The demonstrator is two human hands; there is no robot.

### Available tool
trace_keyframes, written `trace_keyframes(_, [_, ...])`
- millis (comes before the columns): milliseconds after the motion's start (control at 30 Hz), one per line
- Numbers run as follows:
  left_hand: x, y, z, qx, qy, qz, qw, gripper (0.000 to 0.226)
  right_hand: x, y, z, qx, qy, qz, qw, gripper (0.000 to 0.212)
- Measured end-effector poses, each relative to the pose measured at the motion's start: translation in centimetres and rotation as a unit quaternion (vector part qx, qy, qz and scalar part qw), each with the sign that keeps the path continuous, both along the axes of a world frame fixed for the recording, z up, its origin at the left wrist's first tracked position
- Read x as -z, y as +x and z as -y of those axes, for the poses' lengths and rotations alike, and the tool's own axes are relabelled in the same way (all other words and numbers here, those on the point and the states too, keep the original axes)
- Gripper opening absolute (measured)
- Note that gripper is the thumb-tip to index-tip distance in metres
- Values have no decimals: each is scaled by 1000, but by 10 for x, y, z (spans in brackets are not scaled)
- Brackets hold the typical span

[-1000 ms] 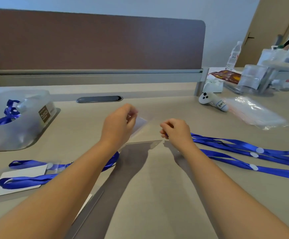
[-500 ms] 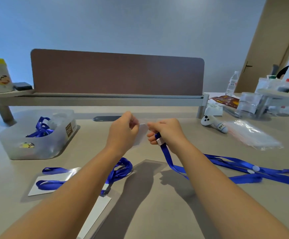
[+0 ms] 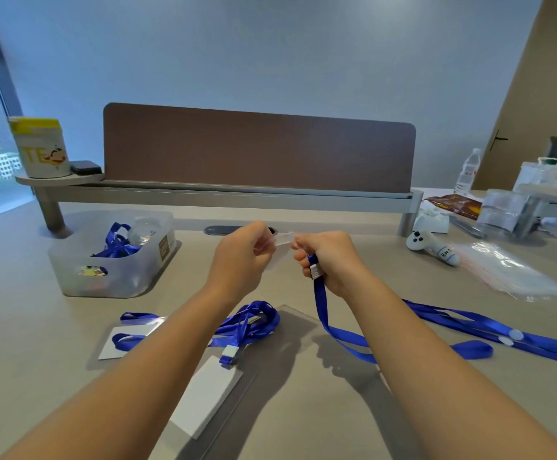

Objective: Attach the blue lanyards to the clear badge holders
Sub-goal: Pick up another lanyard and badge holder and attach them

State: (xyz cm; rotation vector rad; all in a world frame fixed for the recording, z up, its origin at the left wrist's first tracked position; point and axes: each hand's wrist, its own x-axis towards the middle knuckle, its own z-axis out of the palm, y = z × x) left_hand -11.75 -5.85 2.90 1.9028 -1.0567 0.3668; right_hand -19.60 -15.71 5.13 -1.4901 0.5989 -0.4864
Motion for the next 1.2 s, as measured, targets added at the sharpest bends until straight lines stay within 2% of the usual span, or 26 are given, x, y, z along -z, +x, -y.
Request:
trace_keyframes(167, [4, 9, -4, 0, 8, -46, 999, 12, 5, 8, -7, -7, -20, -4, 1000, 14])
trace_keyframes(267, [5, 15, -5, -3, 19, -72, 997, 23, 9, 10, -7, -39, -61, 6, 997, 18])
trace_keyframes(367, [8, 18, -5, -4, 32, -65, 997, 25, 11, 13, -8, -66, -76, 10, 995, 11])
trace_keyframes(500, [10, 21, -7, -24, -8, -64, 998, 18, 16, 19, -6, -51, -55, 14, 997, 24])
trace_keyframes(633, [9, 23, -9, -42, -39, -71, 996, 12, 20, 21, -6, -48, -71, 19, 996, 26])
trace_keyframes(767, [9, 21, -11, -46, -47, -84, 994, 11, 23, 25, -9, -33, -184, 7, 982, 18])
trace_keyframes(933, [14, 21, -14, -45, -23, -87, 995, 9, 31, 27, -12, -16, -304, -4, 953, 24])
trace_keyframes(1100, [23, 20, -20, -41, 13, -93, 995, 2, 39, 28, -14, -20, -308, -6, 951, 19])
trace_keyframes(1167, [26, 20, -23, -35, 15, -89, 995, 9, 42, 29, -15, -26, -298, -11, 954, 16])
trace_keyframes(1200, [27, 20, -24, -33, 17, -90, 995, 10, 43, 30, -15, -26, -296, -17, 955, 20])
